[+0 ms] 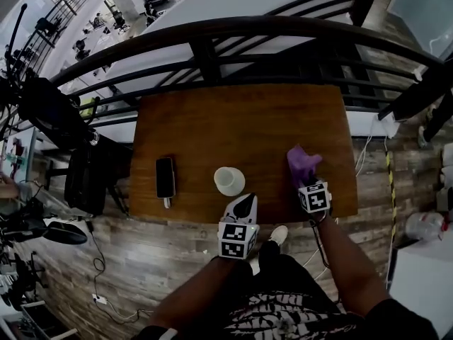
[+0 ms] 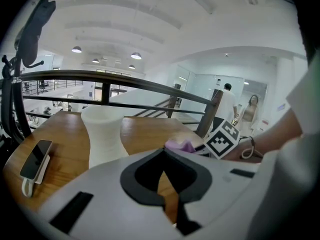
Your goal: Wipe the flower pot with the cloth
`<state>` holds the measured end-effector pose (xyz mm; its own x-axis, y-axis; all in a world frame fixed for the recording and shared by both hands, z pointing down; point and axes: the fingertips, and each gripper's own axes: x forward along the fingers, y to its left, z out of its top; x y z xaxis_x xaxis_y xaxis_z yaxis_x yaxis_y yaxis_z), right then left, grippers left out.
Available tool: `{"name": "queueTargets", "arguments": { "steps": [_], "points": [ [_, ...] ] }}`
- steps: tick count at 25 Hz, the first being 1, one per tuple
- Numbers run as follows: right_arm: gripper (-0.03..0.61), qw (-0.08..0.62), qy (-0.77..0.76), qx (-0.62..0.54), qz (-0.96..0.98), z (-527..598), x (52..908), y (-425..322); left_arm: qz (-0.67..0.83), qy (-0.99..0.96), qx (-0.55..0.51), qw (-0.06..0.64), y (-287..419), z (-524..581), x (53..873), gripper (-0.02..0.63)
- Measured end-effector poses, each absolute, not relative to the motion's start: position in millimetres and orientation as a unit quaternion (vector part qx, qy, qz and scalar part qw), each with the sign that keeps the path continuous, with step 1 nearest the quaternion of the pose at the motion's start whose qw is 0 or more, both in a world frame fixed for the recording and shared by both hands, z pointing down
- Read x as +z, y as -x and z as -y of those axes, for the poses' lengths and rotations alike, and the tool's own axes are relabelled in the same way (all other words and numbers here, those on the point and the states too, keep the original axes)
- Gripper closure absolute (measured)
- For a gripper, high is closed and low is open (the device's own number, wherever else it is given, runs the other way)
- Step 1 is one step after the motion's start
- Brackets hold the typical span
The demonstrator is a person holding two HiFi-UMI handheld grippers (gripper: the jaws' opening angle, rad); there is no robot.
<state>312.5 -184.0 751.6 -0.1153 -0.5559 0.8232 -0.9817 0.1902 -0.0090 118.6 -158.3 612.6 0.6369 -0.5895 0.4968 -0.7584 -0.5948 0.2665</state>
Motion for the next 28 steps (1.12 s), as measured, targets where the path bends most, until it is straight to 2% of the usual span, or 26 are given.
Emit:
{"name": "queueTargets", "arguments": {
  "steps": [4,13,21,28],
  "points": [
    [0.545,0.347,-0.553,0.280,0.704,193,738,-305,0.394,-0.870,0.184,0.232,-112,157,610,0.612],
    [0.546,0.306,-0.510,0.219,0.773,242,671,-264,0.455,-0.843,0.161,0.236,-89,162,590,0.611],
    [0.546,0.280,-0.443,0.179,0.833,271,640,-202,0.529,-0.801,0.136,0.245,-30,165,591,0.611],
    [0.546,0.310,-0.325,0.093,0.888,274,623,-129,0.523,-0.804,0.154,0.236,3,203,598,0.612]
  ]
}}
